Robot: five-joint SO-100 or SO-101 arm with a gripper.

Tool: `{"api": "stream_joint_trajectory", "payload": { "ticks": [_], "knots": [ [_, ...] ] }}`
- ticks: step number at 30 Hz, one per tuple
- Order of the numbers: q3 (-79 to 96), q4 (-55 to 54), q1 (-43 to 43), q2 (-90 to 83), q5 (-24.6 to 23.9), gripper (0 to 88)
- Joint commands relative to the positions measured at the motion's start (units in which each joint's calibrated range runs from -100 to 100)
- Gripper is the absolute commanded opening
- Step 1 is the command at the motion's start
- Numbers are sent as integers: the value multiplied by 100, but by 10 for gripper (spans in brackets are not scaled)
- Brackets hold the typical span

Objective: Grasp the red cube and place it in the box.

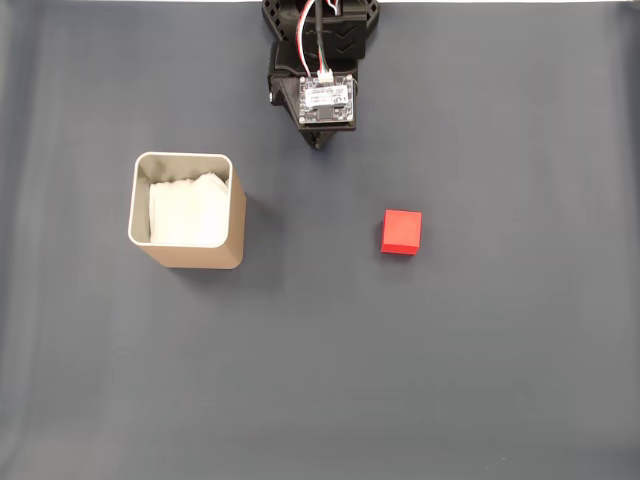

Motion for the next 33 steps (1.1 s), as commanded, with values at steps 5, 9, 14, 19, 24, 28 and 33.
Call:
{"api": "stream_joint_trajectory", "payload": {
  "ticks": [5, 9, 14, 19, 24, 28, 33],
  "knots": [
    [55, 106, -31, -18, -20, 9],
    [55, 106, -38, -18, -15, 9],
    [55, 106, -38, -18, -10, 9],
    [55, 106, -17, -18, -34, 3],
    [55, -181, -10, -18, -220, 3],
    [55, -822, -3, -9, -293, 3],
    [36, -1716, 168, 86, -269, 3]
  ]
}}
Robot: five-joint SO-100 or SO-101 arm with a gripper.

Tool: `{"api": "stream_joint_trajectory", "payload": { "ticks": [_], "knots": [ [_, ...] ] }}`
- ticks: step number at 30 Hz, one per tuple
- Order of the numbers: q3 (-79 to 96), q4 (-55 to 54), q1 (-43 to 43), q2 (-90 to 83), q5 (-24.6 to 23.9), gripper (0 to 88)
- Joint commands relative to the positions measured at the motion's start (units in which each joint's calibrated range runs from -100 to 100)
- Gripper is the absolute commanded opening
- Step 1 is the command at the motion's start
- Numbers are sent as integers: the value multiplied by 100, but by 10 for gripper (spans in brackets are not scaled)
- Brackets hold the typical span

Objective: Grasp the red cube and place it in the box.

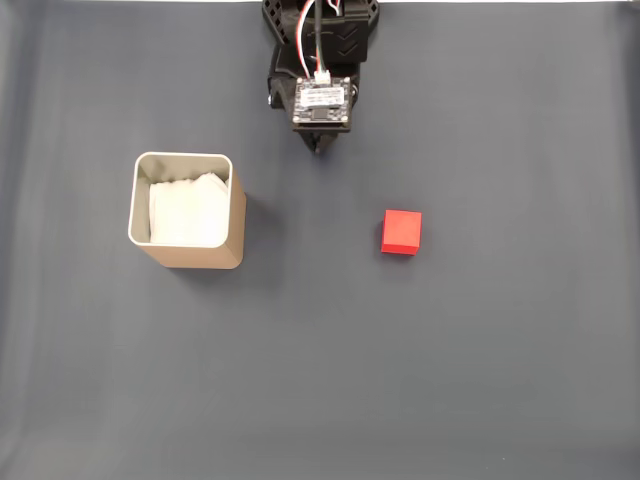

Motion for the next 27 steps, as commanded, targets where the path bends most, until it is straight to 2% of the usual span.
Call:
{"api": "stream_joint_trajectory", "payload": {
  "ticks": [1, 7, 13, 20, 27],
  "knots": [
    [18, -670, 151, 93, 10, 3],
    [-365, -1565, 236, 388, -83, 3],
    [-1203, -1860, 172, 916, -186, 2],
    [-2598, -1786, -12, 1729, -332, 2],
    [-4485, -998, -417, 2802, -498, 2]
  ]
}}
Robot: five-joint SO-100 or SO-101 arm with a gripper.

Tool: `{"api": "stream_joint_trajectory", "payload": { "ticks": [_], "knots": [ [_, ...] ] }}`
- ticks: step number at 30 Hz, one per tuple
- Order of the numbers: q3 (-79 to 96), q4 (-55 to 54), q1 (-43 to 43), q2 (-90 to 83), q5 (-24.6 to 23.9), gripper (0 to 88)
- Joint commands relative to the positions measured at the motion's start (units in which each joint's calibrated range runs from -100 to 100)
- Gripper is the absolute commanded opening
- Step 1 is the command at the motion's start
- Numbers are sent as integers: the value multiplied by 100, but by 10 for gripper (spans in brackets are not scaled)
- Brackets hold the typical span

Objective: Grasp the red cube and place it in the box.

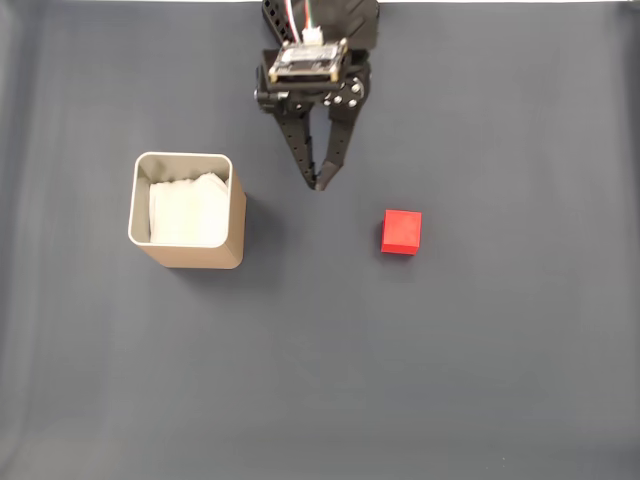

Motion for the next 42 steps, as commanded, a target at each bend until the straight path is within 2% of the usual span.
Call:
{"api": "stream_joint_trajectory", "payload": {
  "ticks": [1, 8, 18, 28, 42],
  "knots": [
    [-1325, 531, -187, 603, -93, 2],
    [-2966, 1836, -727, 1642, -142, 2],
    [-3650, 3034, -1409, 2620, -342, 8],
    [-4160, 3264, -1891, 3589, -737, 28],
    [-4707, 3009, -1806, 4498, -791, 211]
  ]
}}
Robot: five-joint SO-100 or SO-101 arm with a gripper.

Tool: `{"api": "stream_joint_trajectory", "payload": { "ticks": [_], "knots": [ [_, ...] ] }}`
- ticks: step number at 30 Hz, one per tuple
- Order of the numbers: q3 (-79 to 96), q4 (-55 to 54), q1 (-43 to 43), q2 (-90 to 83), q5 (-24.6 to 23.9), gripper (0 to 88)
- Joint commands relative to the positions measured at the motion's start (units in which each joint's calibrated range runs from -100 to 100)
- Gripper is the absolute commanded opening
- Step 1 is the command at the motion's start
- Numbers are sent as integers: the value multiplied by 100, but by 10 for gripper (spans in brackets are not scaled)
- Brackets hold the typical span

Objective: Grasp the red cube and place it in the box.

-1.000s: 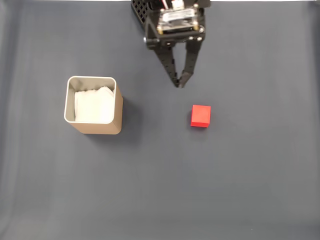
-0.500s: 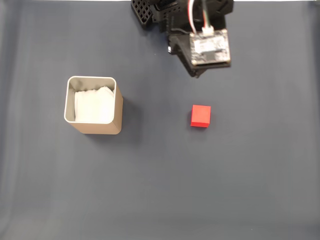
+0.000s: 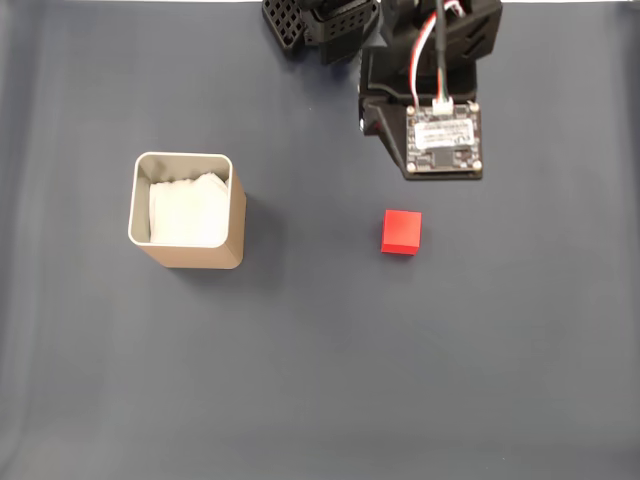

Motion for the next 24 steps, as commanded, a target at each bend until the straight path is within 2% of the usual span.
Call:
{"api": "stream_joint_trajectory", "payload": {
  "ticks": [1, 13, 24],
  "knots": [
    [-308, -159, 101, 91, 10, 231],
    [102, -1054, 435, 498, 313, 345],
    [968, -1792, 662, 611, 410, 368]
  ]
}}
